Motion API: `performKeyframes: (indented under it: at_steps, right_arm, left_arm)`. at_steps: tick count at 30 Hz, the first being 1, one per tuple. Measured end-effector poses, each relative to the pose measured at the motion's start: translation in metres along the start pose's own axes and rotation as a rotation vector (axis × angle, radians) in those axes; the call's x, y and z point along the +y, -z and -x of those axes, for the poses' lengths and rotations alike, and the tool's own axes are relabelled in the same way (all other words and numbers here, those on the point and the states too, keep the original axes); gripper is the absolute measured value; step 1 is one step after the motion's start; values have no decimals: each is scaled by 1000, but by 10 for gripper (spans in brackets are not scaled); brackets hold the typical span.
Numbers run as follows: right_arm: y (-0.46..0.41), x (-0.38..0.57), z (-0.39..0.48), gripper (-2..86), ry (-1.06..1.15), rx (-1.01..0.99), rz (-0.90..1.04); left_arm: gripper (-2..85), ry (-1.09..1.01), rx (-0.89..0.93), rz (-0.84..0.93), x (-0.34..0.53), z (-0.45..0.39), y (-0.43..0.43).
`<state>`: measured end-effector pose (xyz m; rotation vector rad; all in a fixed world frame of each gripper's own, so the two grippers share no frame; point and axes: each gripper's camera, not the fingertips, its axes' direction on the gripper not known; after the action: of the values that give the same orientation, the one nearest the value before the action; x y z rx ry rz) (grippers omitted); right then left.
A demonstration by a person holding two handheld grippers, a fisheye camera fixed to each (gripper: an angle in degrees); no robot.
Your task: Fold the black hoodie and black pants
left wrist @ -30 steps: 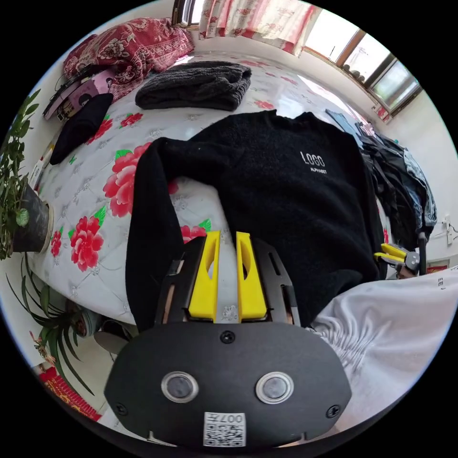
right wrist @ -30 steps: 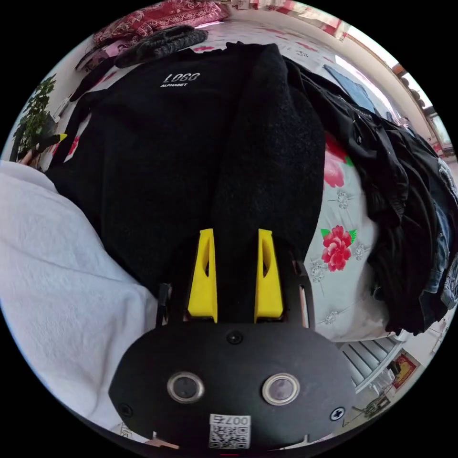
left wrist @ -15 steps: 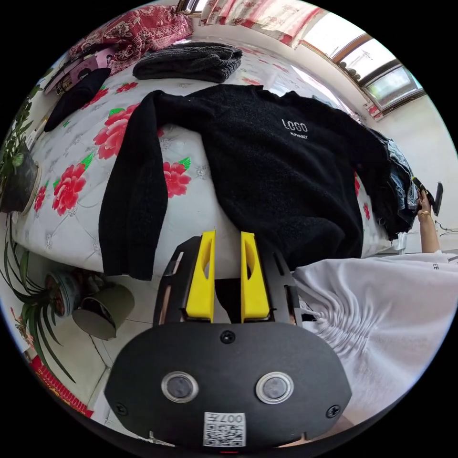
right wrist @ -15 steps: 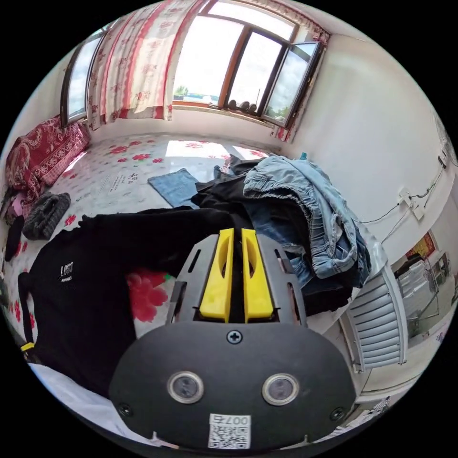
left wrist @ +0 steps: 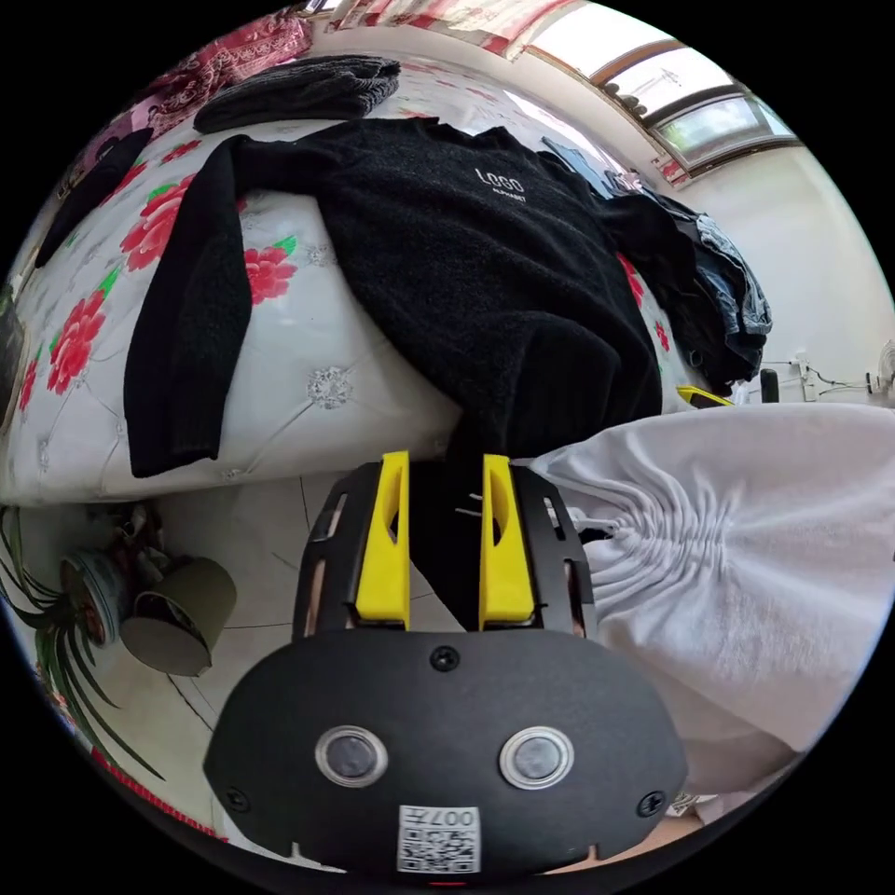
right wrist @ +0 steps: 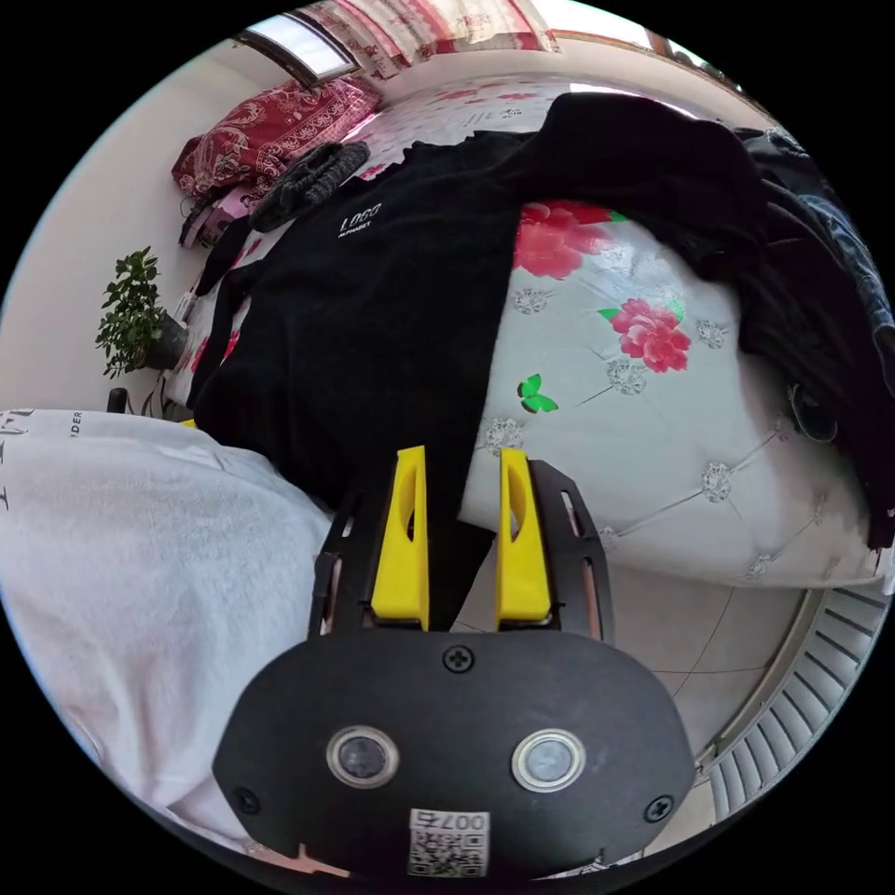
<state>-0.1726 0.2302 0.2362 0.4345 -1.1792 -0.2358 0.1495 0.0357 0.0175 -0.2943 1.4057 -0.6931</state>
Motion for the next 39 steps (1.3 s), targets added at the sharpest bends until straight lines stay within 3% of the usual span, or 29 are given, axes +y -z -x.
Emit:
performKeyframes:
  at_steps: [6,9,10,16,21,25,32,39]
  right_arm:
    - [-21,-13,13,71,63,-77,77]
    - [-39,-24,38,44,124,-44,126]
    - [-42,-25,49,29,146,50,132]
    - [-17,-7,70,2,263,198,106]
    - [-32,9,67,1,240,153,190]
    - [-30,-1,81,2,232,162,222]
    - [25,-28,86,-2,155,217,58]
    - [46,-62,147,-3,177,147,-106]
  left_arm:
    - [136,4,140,-17,-3,22,-5]
    - [79,30,78,55,-27,18,-33]
    - [28,84,-38,132,-37,19,-45]
    - [7,49,-122,163,-10,38,-29]
    - [23,248,52,166,40,96,-36]
    - [73,447,87,1,60,128,-9]
    - [125,738,157,-413,86,206,68]
    - [149,1002,152,-538,75,269,75]
